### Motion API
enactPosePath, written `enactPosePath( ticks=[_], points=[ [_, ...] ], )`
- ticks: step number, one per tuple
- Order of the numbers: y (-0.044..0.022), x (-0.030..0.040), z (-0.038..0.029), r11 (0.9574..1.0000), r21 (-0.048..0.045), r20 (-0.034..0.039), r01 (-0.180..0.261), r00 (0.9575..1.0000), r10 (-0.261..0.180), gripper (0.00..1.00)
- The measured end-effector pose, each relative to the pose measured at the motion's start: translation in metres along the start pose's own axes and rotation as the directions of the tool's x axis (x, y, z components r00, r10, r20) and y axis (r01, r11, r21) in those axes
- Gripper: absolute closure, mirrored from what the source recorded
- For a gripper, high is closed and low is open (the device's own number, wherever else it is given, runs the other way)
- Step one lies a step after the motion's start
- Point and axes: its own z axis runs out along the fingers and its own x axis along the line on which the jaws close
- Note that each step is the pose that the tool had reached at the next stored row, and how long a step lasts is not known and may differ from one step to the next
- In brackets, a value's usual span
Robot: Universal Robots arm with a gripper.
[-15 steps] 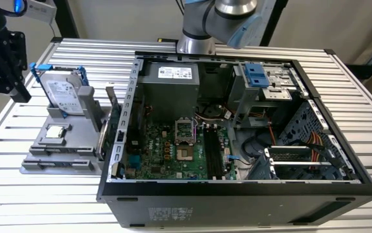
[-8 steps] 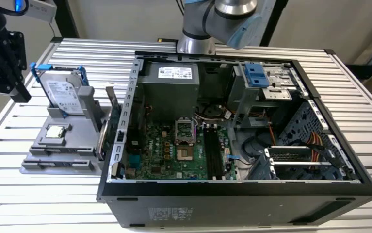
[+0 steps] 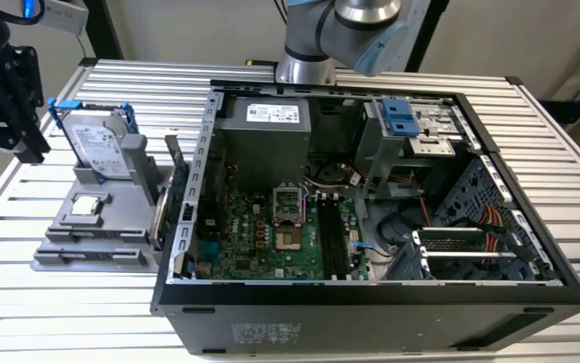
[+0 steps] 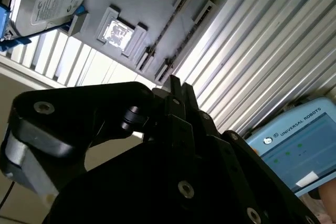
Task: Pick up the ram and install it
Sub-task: 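Pick up the ram and move it above insertion slot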
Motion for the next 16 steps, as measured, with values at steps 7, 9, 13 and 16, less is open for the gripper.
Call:
enactPosePath(
  ticks=[7, 9, 13, 16],
  points=[
    [0.0, 0.0, 0.0, 1.0, 0.0, 0.0, 0.002, 1.0, -0.002, 0.0],
    [0.0, 0.0, 0.0, 1.0, 0.0, 0.0, 0.002, 1.0, -0.002, 0.0],
    [-0.0001, 0.0, 0.0008, 1.0, 0.0, -0.0011, 0.003, 1.0, -0.003, 0.0],
    [-0.0001, 0.0, 0.0033, 1.0, -0.0005, -0.0057, 0.002, 1.0, -0.002, 0.0]
  ],
)
